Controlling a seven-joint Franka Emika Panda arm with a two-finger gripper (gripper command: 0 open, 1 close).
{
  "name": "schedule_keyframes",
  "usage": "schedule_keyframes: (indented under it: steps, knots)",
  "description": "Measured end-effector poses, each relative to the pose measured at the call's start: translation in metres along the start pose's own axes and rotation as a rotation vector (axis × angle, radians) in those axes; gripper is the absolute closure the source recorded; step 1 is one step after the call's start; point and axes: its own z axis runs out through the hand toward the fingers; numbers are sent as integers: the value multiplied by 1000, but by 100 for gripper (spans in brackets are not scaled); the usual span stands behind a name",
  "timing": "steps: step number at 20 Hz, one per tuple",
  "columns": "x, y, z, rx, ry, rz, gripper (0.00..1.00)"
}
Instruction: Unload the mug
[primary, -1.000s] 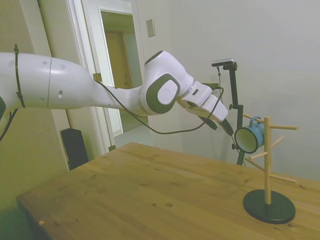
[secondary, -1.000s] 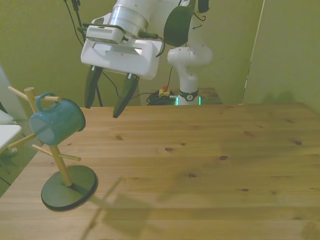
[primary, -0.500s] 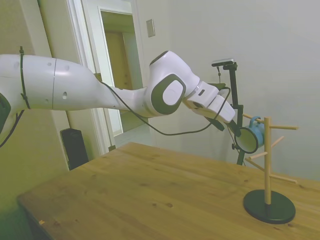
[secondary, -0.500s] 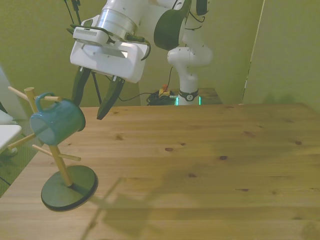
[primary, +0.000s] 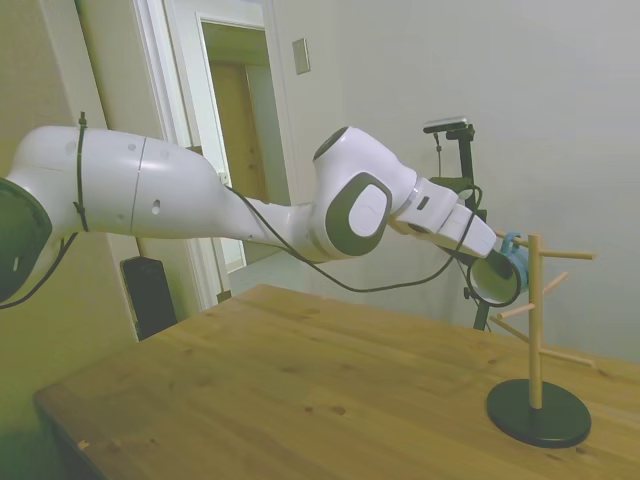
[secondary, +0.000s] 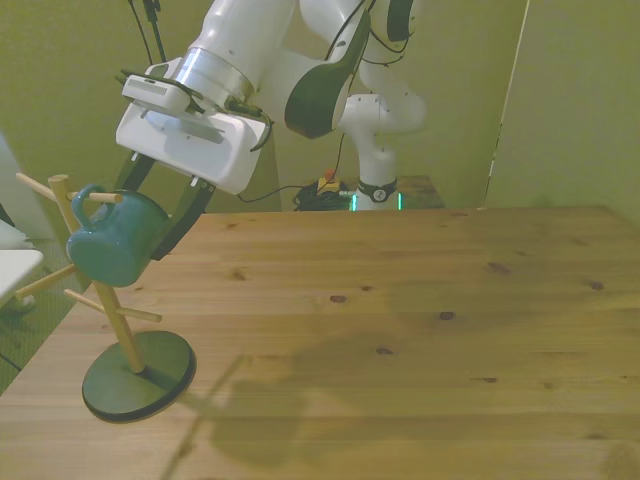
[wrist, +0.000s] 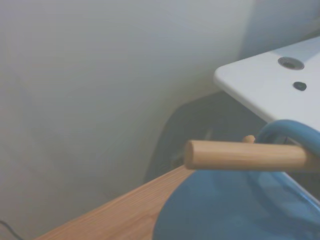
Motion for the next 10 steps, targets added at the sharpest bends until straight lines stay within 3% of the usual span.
schedule_keyframes:
  steps: [10]
  knots:
    - [-7,-4,3,6,0,-5,100]
